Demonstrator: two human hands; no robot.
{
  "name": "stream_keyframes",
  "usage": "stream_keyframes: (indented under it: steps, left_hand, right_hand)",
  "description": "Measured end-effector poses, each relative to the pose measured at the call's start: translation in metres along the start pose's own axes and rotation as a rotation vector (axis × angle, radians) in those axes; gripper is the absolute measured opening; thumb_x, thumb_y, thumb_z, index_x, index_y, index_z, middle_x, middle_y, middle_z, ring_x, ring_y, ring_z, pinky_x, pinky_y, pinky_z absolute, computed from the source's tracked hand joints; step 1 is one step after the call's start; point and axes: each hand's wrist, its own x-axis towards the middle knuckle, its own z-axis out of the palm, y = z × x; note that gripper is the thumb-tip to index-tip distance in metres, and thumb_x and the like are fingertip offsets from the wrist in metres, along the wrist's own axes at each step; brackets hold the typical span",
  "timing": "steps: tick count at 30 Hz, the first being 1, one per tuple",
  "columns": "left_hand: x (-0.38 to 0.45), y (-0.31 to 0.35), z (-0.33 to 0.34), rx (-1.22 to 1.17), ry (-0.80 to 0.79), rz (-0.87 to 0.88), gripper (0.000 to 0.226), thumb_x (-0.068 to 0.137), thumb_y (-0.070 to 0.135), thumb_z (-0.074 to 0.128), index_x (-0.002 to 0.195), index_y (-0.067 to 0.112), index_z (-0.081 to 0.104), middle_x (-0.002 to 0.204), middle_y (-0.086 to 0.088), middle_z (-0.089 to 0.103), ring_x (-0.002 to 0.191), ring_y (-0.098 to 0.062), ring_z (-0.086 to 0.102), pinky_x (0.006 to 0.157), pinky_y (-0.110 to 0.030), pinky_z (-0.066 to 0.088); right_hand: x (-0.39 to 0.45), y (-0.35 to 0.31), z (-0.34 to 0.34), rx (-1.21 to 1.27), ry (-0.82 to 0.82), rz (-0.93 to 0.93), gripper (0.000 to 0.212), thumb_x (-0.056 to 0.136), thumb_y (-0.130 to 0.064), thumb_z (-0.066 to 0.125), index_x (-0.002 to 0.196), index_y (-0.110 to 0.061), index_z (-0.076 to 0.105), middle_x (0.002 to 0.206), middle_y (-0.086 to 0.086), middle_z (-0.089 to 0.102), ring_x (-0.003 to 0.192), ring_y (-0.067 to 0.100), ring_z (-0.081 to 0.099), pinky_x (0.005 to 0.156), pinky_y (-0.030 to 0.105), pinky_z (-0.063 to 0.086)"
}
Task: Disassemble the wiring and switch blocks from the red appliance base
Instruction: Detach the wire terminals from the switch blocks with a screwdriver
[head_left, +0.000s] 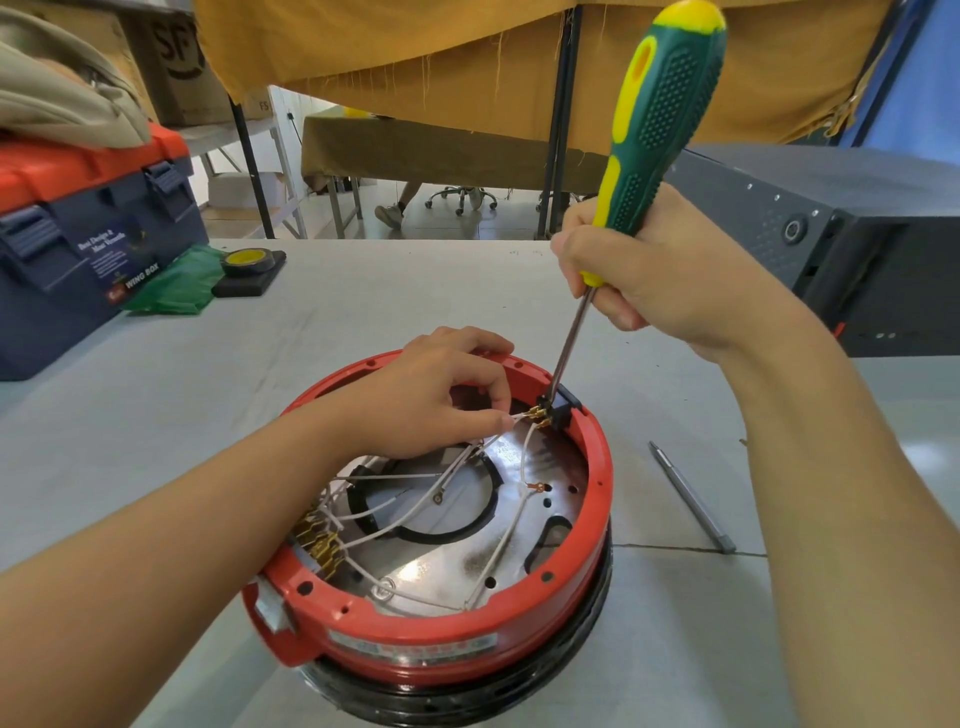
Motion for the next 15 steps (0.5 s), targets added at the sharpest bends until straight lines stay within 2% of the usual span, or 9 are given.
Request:
stream_keyframes:
  steps: [3,8,11,13,15]
  left_hand:
    - [0.000,0.000,0.000,-0.008,0.000,0.000,0.009,0.086,0.039,0.061,0.078,0.033,0.062,0.141,0.014,0.037,0.127,-0.007,0.029,0.110,-0.039,0.025]
    - [0.000,-0.001,0.000,-0.004,0.004,0.007,0.009,0.085,0.036,0.061,0.078,0.032,0.063,0.140,0.013,0.038,0.125,-0.007,0.031,0.108,-0.037,0.026]
    - [0.000,-0.001,0.000,-0.022,0.014,0.009,0.008,0.085,0.034,0.062,0.078,0.031,0.064,0.139,0.013,0.039,0.125,-0.005,0.031,0.108,-0.034,0.025]
    - [0.000,0.000,0.000,-0.035,0.018,0.000,0.009,0.085,0.033,0.062,0.077,0.030,0.064,0.139,0.014,0.038,0.124,-0.004,0.030,0.106,-0.031,0.025]
    - [0.000,-0.001,0.000,-0.030,0.023,0.002,0.009,0.085,0.032,0.063,0.077,0.030,0.064,0.139,0.014,0.039,0.124,-0.004,0.031,0.106,-0.029,0.024]
  right_hand:
    - [0.002,0.007,-0.003,0.096,0.007,0.031,0.028,0.081,-0.018,0.049,0.054,-0.012,0.050,0.040,-0.004,0.036,0.032,0.011,0.030,0.038,0.017,0.029]
    - [0.003,0.026,0.019,0.083,-0.077,0.146,0.035,0.091,-0.010,0.049,0.056,-0.009,0.049,0.035,-0.007,0.036,0.032,0.009,0.028,0.040,0.021,0.025]
    - [0.005,0.023,0.019,0.032,-0.083,0.109,0.037,0.090,-0.014,0.052,0.054,-0.012,0.051,0.039,-0.004,0.039,0.033,0.008,0.031,0.041,0.019,0.031]
    - [0.005,0.021,0.011,0.111,-0.051,0.091,0.035,0.086,-0.019,0.053,0.051,-0.016,0.053,0.046,0.003,0.041,0.034,0.011,0.032,0.040,0.017,0.032]
    - [0.005,0.021,0.008,0.140,-0.041,0.077,0.033,0.082,-0.021,0.052,0.050,-0.015,0.053,0.043,0.001,0.039,0.034,0.012,0.031,0.040,0.016,0.031]
